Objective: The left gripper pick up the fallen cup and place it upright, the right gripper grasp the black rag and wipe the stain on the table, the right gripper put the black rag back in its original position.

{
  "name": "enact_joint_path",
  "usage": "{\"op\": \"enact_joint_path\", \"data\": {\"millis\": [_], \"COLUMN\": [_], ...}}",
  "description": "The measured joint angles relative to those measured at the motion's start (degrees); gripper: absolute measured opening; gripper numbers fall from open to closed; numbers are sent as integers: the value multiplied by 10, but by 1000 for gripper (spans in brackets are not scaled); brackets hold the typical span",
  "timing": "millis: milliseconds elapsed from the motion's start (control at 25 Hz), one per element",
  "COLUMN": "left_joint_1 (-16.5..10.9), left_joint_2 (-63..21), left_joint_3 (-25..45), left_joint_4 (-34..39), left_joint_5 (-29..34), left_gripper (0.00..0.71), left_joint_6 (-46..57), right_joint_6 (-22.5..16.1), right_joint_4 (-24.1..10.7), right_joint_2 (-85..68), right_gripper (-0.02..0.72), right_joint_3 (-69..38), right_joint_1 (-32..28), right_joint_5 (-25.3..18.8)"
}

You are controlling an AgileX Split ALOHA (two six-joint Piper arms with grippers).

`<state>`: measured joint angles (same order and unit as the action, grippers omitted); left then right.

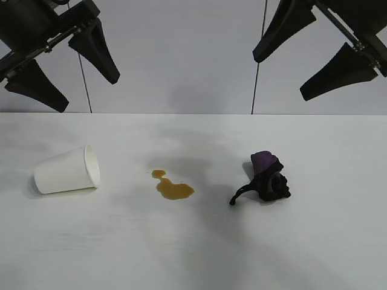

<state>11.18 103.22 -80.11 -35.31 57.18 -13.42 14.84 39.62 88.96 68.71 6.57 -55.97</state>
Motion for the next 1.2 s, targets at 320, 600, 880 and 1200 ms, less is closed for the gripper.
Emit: {"op": "enact_joint_path", "data": {"millis": [320, 600, 880, 1200], "left_joint_1": [0, -4, -5, -5], "left_joint_2": [0, 0, 0, 0], "left_joint_3": [0, -57, -98, -100], "left_joint_4": [-6, -6, 15, 122], "left_joint_5": [3, 91, 124, 129], "left_gripper": [657, 657, 657, 657], "left_joint_6": [0, -102, -380, -541], "right_joint_6": [0, 0, 0, 0], "right_joint_4": [0, 1, 1, 1], "right_joint_2": [0, 0, 0, 0], "right_gripper": [558, 558, 558, 558], "right_joint_3": [0, 0, 0, 0], "right_joint_1": [0, 0, 0, 0], "right_joint_5": [0, 0, 0, 0]}}
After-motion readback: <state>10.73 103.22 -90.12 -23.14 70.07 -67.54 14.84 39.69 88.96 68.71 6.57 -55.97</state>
